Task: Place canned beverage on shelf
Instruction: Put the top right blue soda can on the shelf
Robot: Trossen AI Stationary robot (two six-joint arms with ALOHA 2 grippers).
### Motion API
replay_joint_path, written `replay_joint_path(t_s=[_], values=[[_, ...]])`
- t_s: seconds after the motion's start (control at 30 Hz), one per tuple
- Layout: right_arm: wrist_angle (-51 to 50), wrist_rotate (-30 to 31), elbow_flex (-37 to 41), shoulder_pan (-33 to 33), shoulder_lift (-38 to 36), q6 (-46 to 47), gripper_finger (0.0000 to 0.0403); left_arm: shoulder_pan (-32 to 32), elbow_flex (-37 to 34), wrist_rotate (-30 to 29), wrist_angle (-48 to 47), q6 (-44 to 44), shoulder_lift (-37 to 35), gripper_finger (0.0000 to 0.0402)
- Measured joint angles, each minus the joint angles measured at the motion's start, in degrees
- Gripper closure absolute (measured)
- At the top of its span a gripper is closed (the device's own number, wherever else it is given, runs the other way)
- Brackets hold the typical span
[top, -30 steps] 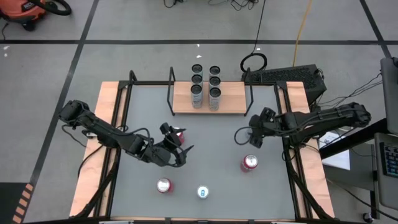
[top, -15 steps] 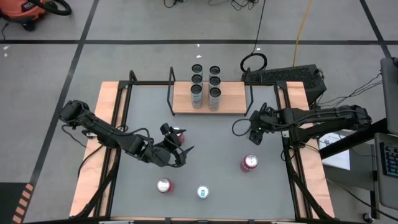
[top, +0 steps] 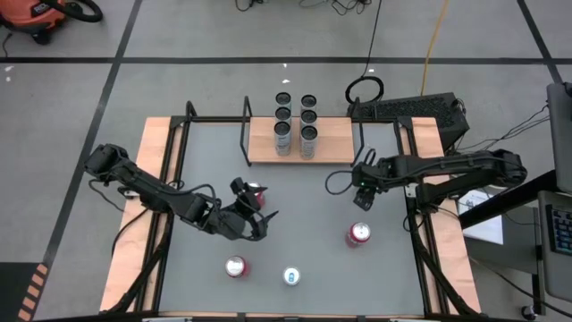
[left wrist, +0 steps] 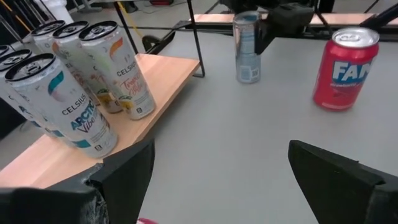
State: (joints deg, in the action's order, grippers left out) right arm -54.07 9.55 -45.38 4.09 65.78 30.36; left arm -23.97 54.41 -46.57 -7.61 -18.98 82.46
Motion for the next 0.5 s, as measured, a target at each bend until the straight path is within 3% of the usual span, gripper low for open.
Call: replay_joint_path(t_s=[0.23,0.5], values=[[2.1,-4.8,-0.1,0.0,0.6,0.8,0.0203,1.4,0.0,0.2,-4.4,0.0,0.0,0.0038],[3.0,-5.6,-0.1,0.0,0.7,1.7,0.0199,2.7,0.0,2.1,-5.0,0.0,0.0,0.0038]])
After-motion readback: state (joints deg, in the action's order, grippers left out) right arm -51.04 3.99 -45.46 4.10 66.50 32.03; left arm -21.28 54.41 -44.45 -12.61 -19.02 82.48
